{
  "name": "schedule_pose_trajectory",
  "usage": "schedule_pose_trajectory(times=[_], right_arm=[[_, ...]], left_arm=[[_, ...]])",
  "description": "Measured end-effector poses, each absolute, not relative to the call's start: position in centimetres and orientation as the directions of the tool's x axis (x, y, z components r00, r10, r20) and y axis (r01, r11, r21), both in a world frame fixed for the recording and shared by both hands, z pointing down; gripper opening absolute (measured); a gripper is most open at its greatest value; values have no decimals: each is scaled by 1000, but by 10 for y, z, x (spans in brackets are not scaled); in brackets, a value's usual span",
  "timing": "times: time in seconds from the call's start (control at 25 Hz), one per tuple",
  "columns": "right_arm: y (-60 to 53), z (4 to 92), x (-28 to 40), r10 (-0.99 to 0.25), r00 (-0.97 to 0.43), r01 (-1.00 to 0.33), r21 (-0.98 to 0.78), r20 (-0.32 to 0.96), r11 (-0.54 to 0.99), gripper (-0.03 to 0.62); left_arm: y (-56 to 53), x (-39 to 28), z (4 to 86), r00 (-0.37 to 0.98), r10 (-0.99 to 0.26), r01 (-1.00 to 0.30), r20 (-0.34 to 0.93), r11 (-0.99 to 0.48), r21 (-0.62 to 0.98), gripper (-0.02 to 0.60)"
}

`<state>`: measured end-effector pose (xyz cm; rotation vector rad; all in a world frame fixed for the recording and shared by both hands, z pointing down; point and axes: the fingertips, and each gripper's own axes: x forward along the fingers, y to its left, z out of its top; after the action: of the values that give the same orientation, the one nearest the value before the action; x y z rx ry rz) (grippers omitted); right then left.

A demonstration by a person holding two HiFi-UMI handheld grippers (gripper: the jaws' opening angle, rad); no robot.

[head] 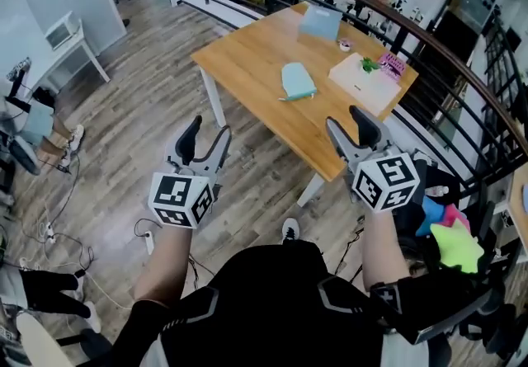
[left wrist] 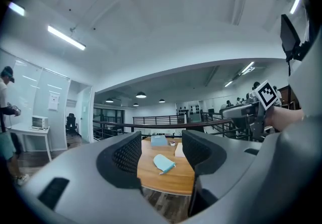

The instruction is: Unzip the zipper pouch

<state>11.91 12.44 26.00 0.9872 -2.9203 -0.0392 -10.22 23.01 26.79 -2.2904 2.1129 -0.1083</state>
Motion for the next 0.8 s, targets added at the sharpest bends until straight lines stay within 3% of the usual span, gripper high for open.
schedule_pose_trajectory(times=[0.8], right_arm=[[-76, 281, 167, -571, -818, -572, -4, 71, 820, 241]], left_arm=[[3, -49, 271, 114, -988, -986, 107, -125, -106, 255]])
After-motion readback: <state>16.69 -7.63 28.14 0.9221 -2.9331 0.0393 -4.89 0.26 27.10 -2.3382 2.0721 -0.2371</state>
